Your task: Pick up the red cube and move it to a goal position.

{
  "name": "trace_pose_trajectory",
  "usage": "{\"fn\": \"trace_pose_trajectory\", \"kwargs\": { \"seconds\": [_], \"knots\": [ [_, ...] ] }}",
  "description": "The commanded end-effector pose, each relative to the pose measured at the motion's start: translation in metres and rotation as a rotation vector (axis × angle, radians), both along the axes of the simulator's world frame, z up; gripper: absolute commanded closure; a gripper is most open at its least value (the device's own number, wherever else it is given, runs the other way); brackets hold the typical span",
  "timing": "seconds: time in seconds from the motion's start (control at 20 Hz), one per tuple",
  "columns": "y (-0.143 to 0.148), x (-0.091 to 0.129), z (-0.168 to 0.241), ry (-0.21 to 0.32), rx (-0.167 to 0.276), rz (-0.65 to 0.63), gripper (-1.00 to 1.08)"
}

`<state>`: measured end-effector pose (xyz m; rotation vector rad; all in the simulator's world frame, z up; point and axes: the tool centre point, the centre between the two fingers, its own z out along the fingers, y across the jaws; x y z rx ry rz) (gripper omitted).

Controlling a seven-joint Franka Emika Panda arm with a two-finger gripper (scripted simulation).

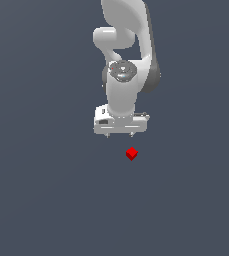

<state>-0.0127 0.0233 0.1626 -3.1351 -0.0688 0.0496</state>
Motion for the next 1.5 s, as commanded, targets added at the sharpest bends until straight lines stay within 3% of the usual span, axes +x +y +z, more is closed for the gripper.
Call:
{"fn": "trace_pose_trajectory", "kwargs": {
  "seconds": [0.0, 0.6, 1.45],
  "knots": [
    [0.000, 0.000, 0.000, 0.000, 0.000, 0.000, -0.92],
    [0.011, 0.005, -0.026, -0.006, 0.002, 0.126, -0.92],
    [0.057, 0.013, -0.124, -0.028, 0.008, 0.616, -0.92]
  ]
}}
